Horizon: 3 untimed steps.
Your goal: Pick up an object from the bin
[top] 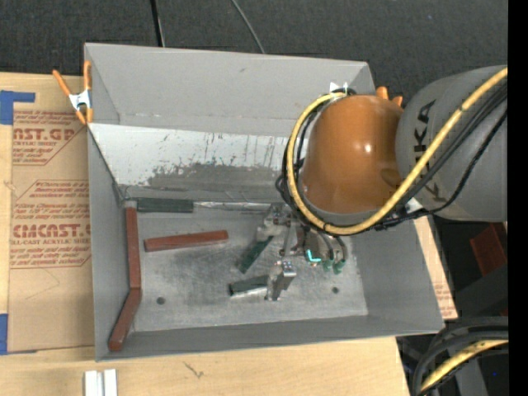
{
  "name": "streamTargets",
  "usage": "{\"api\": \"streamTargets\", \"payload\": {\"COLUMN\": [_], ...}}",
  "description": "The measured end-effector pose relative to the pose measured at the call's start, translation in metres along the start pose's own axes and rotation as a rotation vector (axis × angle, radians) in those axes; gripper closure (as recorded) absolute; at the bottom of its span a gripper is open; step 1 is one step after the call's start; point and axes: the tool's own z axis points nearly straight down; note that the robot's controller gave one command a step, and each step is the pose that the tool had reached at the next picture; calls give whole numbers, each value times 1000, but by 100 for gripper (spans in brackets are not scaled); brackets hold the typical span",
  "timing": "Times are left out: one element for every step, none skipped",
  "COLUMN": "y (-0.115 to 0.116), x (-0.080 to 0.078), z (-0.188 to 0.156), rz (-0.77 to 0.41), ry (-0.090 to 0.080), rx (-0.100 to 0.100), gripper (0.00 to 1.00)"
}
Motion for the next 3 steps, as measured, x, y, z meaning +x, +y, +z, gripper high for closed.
{"api": "streamTargets", "payload": {"y": [0,-3,-15], "x": [-2,-4,-4], "z": [-4,3,72], "rz": [1,-9,-26], "ry": [-8,-17,-6], "rx": [0,-2,0], "gripper": [0,0,0]}}
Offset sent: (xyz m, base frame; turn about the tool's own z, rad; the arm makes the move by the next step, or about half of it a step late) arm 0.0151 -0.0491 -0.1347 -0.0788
